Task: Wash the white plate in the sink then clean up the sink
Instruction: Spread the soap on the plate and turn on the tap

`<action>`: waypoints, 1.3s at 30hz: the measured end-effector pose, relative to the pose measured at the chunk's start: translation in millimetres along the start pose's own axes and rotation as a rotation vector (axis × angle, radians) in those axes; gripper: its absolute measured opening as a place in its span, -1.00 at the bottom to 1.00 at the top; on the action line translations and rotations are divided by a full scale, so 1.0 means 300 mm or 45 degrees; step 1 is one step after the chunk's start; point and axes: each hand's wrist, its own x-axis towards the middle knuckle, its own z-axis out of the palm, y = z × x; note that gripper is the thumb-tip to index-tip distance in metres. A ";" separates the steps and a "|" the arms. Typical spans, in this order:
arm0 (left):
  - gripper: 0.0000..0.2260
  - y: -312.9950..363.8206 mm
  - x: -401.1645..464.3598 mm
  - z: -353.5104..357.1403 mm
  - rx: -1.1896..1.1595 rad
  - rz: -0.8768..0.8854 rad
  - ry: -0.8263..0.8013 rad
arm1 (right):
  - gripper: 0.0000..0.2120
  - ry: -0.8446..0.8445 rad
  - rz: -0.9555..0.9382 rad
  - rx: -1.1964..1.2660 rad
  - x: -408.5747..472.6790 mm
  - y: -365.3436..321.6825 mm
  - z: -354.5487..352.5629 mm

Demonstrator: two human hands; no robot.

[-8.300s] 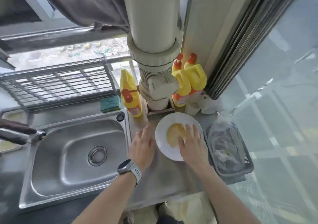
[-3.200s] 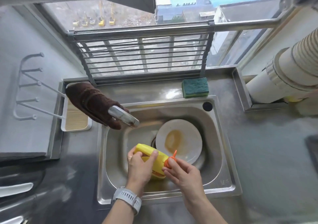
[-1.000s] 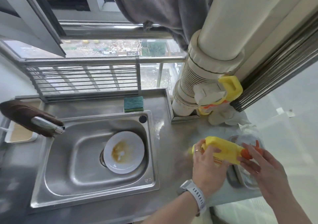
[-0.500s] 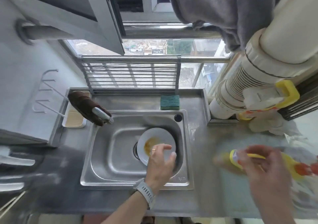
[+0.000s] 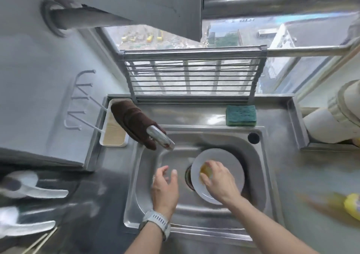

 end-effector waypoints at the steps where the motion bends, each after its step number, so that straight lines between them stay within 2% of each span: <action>1: -0.68 0.011 0.027 -0.013 -0.046 -0.023 0.046 | -0.57 -0.018 0.000 0.037 0.040 -0.030 0.013; 4: -0.71 0.063 0.129 -0.054 -0.205 -0.073 0.170 | -0.62 -0.026 0.034 0.425 0.163 -0.156 0.046; 8: -0.79 0.079 0.284 -0.084 -0.385 -0.113 0.191 | -0.68 -0.125 0.045 1.005 0.283 -0.348 0.083; 10: -0.94 0.104 0.304 -0.091 -0.464 -0.070 0.192 | -0.71 -0.143 0.039 1.088 0.329 -0.416 0.115; 13: -0.82 0.110 0.321 -0.078 -0.594 0.036 0.218 | -0.70 -0.080 0.128 1.171 0.370 -0.440 0.163; 18: -0.84 0.064 0.357 -0.062 -0.761 0.063 0.252 | -0.76 -0.122 0.165 1.451 0.360 -0.409 0.180; 21: -0.77 0.041 0.383 -0.058 -0.861 0.073 0.253 | -0.76 -0.118 0.129 1.534 0.355 -0.408 0.193; 27: -0.63 -0.025 0.466 -0.057 -1.122 -0.068 0.209 | -0.73 0.020 0.145 1.594 0.338 -0.424 0.229; 33: -0.73 0.034 0.424 -0.071 -0.955 -0.161 0.230 | -0.77 0.077 0.229 1.573 0.326 -0.455 0.228; 36: -0.68 0.026 0.441 -0.080 -0.631 -0.265 0.242 | -0.79 0.133 0.305 1.589 0.318 -0.475 0.232; 39: -0.66 0.033 0.430 -0.083 -0.496 -0.247 0.255 | -0.81 0.205 0.360 1.604 0.304 -0.495 0.242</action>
